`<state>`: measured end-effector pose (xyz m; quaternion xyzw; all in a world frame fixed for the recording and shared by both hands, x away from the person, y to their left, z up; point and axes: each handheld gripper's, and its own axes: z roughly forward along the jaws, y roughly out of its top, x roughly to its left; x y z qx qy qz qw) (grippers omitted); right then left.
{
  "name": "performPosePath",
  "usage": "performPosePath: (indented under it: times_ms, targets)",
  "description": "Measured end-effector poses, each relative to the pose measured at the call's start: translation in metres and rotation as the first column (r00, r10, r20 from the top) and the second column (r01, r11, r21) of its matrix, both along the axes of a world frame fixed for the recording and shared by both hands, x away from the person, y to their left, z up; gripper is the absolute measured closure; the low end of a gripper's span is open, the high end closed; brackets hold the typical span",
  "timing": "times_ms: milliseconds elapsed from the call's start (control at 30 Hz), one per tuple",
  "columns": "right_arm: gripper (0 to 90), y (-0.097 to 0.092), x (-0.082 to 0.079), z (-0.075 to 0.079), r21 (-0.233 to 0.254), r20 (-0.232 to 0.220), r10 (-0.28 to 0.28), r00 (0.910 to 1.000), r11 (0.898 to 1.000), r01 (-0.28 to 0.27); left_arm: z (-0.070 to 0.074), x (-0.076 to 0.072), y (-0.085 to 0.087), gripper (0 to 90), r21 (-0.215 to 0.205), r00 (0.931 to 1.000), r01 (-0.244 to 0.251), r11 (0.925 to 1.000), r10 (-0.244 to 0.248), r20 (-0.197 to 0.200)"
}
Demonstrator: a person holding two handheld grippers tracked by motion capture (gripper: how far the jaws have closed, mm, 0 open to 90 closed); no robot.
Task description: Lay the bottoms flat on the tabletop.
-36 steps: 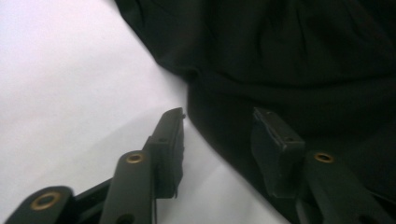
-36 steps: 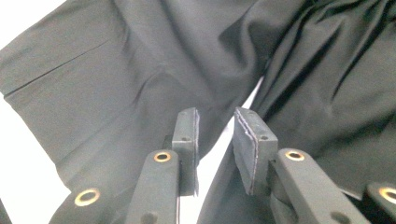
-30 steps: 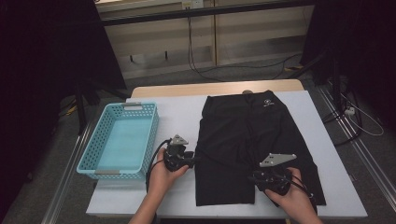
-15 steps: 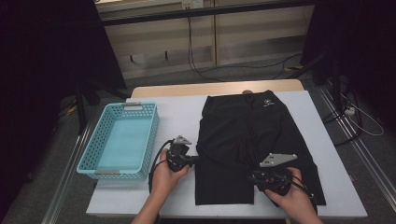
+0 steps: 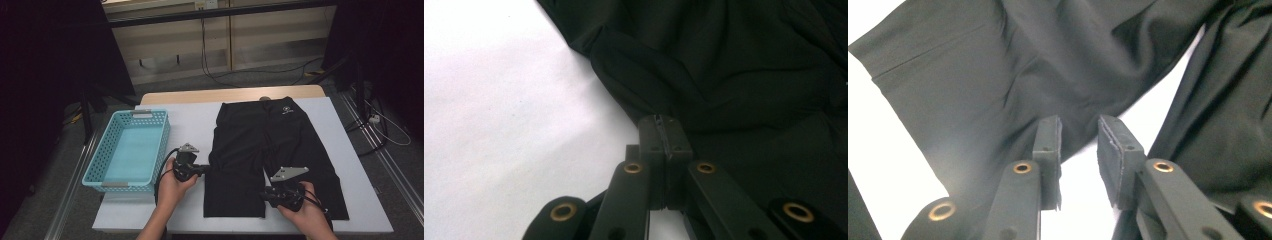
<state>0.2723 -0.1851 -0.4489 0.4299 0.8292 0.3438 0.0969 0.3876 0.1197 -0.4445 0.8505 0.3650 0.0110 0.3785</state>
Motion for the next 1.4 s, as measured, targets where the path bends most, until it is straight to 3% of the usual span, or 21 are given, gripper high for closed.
performPosePath:
  times_ms: [67,100,400,467,567,633,700,833,933,1033,1167,1267,1333,1400]
  targets:
    - [88.4,0.0,0.002,-0.001,0.022,-0.015,0.012,0.9998,1.0,-0.012,-0.001,0.0,-0.001,90.0,-0.002,1.0,0.002,1.0,-0.002,0.001]
    - [89.0,0.0,0.002,-0.001,0.037,-0.023,0.014,0.9996,0.999,-0.013,-0.001,0.0,-0.001,90.0,0.003,0.9999,0.009,1.0,-0.009,0.005]
    - [90.0,-0.015,-0.002,0.007,-0.011,0.008,0.005,1.0,1.0,-0.005,-0.002,-0.001,-0.005,89.8,-0.006,0.9993,0.021,0.9998,-0.021,0.031]
    - [85.1,-0.015,-0.003,0.006,0.008,0.024,0.005,0.9997,1.0,-0.005,-0.003,0.001,-0.005,89.7,0.008,0.9988,0.026,0.9996,-0.026,0.042]
    - [72.0,-0.007,-0.003,0.009,0.023,0.057,0.017,0.9982,1.0,-0.019,-0.006,0.004,-0.002,89.2,0.001,0.9997,0.017,0.9998,-0.017,0.015]
    - [64.8,0.003,-0.004,0.01,0.039,0.075,0.054,0.9957,0.998,-0.057,-0.005,0.004,0.002,84.4,-0.008,0.9998,0.0,1.0,0.0,0.02]
    - [61.2,0.017,-0.006,0.01,0.051,0.098,0.108,0.9894,0.992,-0.113,-0.003,0.005,0.005,72.6,-0.018,0.9992,-0.011,0.9998,0.012,0.038]
    - [58.8,0.045,-0.01,0.01,0.104,0.131,0.213,0.9683,0.968,-0.227,0.002,0.007,0.009,48.3,-0.023,0.9949,-0.046,0.9987,0.048,0.088]
    - [57.8,0.063,-0.011,0.006,0.114,0.122,0.273,0.9543,0.951,-0.286,0.002,0.01,0.012,35.0,-0.031,0.9922,-0.078,0.9965,0.081,0.096]
    - [55.1,0.077,-0.012,0.001,0.096,0.128,0.327,0.9362,0.935,-0.34,0.002,0.012,0.014,29.0,-0.029,0.9886,-0.099,0.9947,0.102,0.111]
    - [53.3,0.091,-0.013,-0.003,0.092,0.15,0.363,0.9198,0.921,-0.378,0.004,0.013,0.013,26.3,-0.023,0.986,-0.109,0.9938,0.111,0.125]
    - [52.1,0.102,-0.012,-0.003,0.086,0.165,0.376,0.9116,0.915,-0.394,0.004,0.014,0.013,24.3,-0.026,0.9856,-0.113,0.9933,0.115,0.124]
    - [50.9,0.111,-0.012,-0.007,0.044,0.148,0.387,0.9104,0.917,-0.396,0.004,0.014,0.012,23.7,-0.023,0.9863,-0.112,0.9935,0.114,0.12]
    - [52.1,0.117,-0.012,-0.012,0.007,0.185,0.397,0.899,0.914,-0.405,0.004,0.014,0.012,22.8,-0.019,0.9855,-0.111,0.9937,0.112,0.127]
